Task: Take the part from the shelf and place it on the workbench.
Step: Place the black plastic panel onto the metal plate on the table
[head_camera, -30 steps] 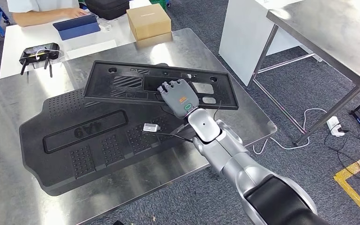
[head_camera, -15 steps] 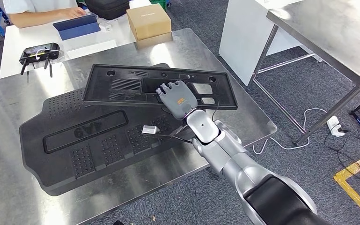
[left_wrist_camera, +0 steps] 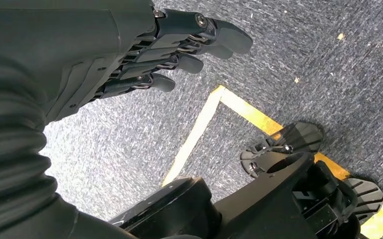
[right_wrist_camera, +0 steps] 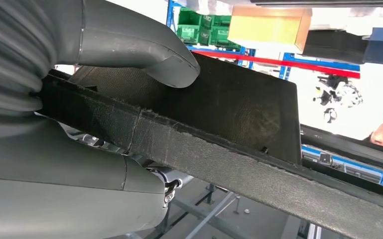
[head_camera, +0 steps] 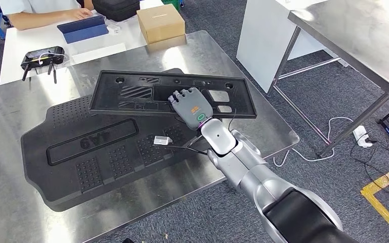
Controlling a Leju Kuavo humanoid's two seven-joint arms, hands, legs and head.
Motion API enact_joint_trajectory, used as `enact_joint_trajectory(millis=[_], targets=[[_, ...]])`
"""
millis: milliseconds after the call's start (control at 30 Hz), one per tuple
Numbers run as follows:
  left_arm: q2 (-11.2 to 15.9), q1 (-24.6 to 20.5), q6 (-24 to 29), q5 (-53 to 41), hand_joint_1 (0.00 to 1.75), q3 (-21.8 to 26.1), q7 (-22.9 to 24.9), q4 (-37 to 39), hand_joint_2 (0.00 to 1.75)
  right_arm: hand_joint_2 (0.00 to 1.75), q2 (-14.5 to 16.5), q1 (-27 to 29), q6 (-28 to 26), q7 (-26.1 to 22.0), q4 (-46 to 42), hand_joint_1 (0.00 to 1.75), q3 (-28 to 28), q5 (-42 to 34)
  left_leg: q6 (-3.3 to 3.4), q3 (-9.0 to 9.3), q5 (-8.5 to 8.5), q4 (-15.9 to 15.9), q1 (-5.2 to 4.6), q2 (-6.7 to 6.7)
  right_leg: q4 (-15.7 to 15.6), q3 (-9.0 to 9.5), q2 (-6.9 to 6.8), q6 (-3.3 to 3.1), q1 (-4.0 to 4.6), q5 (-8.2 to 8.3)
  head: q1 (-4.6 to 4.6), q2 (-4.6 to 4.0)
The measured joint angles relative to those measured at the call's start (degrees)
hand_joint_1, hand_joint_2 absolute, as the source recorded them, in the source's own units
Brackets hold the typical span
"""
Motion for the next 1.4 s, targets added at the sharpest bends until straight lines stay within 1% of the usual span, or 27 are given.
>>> enact_joint_trajectory(millis=[467,567,633,700,833,933,1000,1100,1400], targets=[[-0.02,0.01,0.00,-0.14,0.00,0.22,-0.01,0.00,1.75,1.75,0.00,-0.01,0.01,0.10,0.13,1.75,0.74,0.01,0.00,0.00,0.00,0.00,0.00,0.00,0.00,0.00,0.00,0.00,0.00,0.00,0.00,0.00],[-0.02,0.01,-0.02,-0.54,0.00,0.28,-0.01,0.00,1.75,1.75,0.02,-0.01,0.02,-0.62,0.20,1.75,0.81,-0.13,0.00,0.00,0.00,0.00,0.00,0.00,0.00,0.00,0.00,0.00,0.00,0.00,0.00,0.00],[-0.02,0.01,-0.16,-1.01,0.00,0.34,-0.01,0.00,1.75,1.75,0.02,-0.01,0.03,-2.59,0.28,1.75,0.78,-0.93,0.00,0.00,0.00,0.00,0.00,0.00,0.00,0.00,0.00,0.00,0.00,0.00,-0.01,0.00],[-0.02,0.01,-0.42,-1.50,0.00,0.46,-0.04,-0.01,1.75,1.75,0.01,0.04,0.07,-6.08,0.46,1.75,0.54,-3.20,0.00,0.01,0.00,0.00,0.00,0.00,0.00,0.00,0.00,0.00,0.00,0.00,-0.01,0.00],[-0.02,0.00,-0.86,-2.38,0.00,0.75,-0.17,-0.09,1.75,1.75,-0.01,0.47,0.57,-14.06,1.05,1.75,-1.07,-10.93,0.00,0.01,0.00,0.00,0.00,-0.01,0.00,0.00,0.00,0.00,0.00,0.00,-0.01,0.00],[-0.02,0.00,-1.07,-3.09,0.00,1.15,-0.31,-0.14,1.75,1.75,-0.19,1.03,2.55,-20.63,1.52,1.75,-3.40,-18.51,0.00,0.01,0.00,0.01,0.00,0.00,0.00,0.00,0.00,0.00,0.00,0.00,0.00,0.00],[-0.02,0.00,-1.11,-3.29,0.00,1.44,-0.38,-0.17,1.75,1.75,-0.38,1.45,3.76,-23.35,1.85,1.75,-4.89,-21.55,0.00,0.01,0.00,0.01,-0.01,0.00,0.00,0.00,0.00,0.00,0.00,0.00,0.01,0.00],[-0.02,0.00,-1.13,-3.58,0.00,1.68,-0.47,-0.22,1.75,1.75,-0.62,1.96,4.33,-24.39,2.31,1.75,-6.24,-22.69,0.00,0.01,0.00,0.01,-0.01,0.00,0.00,0.00,0.00,0.00,0.00,0.00,0.00,0.00],[-0.02,0.00,-1.14,-3.76,0.00,1.76,-0.52,-0.45,1.75,1.75,-0.87,2.37,4.81,-24.79,2.95,1.75,-7.67,-23.12,0.00,0.02,0.00,0.01,0.00,0.01,0.00,0.00,0.00,0.00,0.00,0.00,-0.01,0.00]])
